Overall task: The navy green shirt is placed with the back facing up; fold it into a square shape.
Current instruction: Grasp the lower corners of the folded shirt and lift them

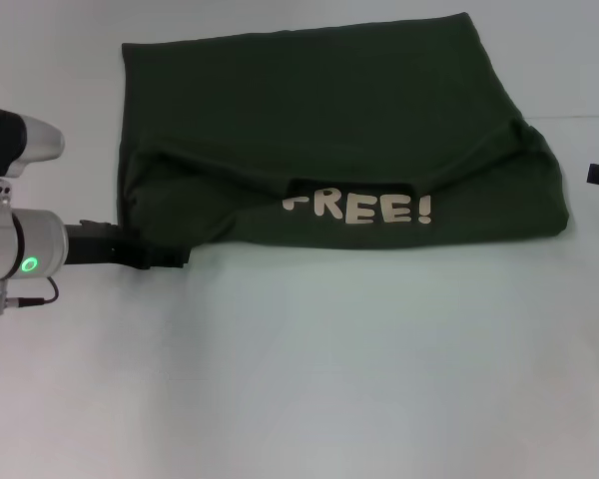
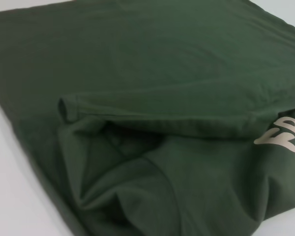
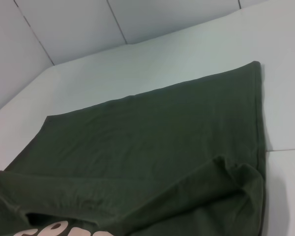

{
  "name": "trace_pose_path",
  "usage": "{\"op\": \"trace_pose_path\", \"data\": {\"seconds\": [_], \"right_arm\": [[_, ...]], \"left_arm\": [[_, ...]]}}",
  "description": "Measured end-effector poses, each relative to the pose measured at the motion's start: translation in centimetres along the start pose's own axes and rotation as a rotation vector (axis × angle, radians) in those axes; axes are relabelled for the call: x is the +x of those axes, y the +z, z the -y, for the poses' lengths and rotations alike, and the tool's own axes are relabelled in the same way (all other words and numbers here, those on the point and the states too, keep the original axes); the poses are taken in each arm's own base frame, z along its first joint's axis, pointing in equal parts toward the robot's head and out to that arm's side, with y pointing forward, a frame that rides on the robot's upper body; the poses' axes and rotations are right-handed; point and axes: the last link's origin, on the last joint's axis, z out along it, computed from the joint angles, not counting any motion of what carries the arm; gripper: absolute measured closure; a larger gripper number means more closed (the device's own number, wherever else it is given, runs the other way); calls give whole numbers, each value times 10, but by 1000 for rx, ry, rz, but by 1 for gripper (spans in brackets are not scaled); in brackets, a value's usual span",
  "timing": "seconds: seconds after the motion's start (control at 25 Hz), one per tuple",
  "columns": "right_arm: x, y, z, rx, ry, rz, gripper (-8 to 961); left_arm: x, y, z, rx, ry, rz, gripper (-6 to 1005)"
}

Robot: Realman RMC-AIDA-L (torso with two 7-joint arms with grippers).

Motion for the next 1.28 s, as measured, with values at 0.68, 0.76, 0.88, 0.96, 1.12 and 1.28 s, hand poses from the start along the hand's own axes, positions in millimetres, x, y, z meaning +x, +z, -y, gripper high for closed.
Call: {"op": "trace_pose_path", "data": {"seconds": [0.68,0.76,0.88,0.96,1.12,1.28], "right_arm": [[-2,1,-1,-1,-5,1,29],[-2,1,-1,-2,-7,0,29],[-2,1,-1,-2,-7,-1,28],[-3,2,-1,-2,-7,-1,28],[-2,1,-1,-1,-6,-1,28],[-2,1,-1,-1,-6,-1,28]], "left_arm": [[-2,3,1,18,-22,9,127],[0,4,0,13,-17,10,133],[0,6,-4,5,-12,11,142],[0,7,-5,6,-10,9,148],[0,7,-4,9,-10,8,159],[-2,6,-2,15,-14,10,171]]}}
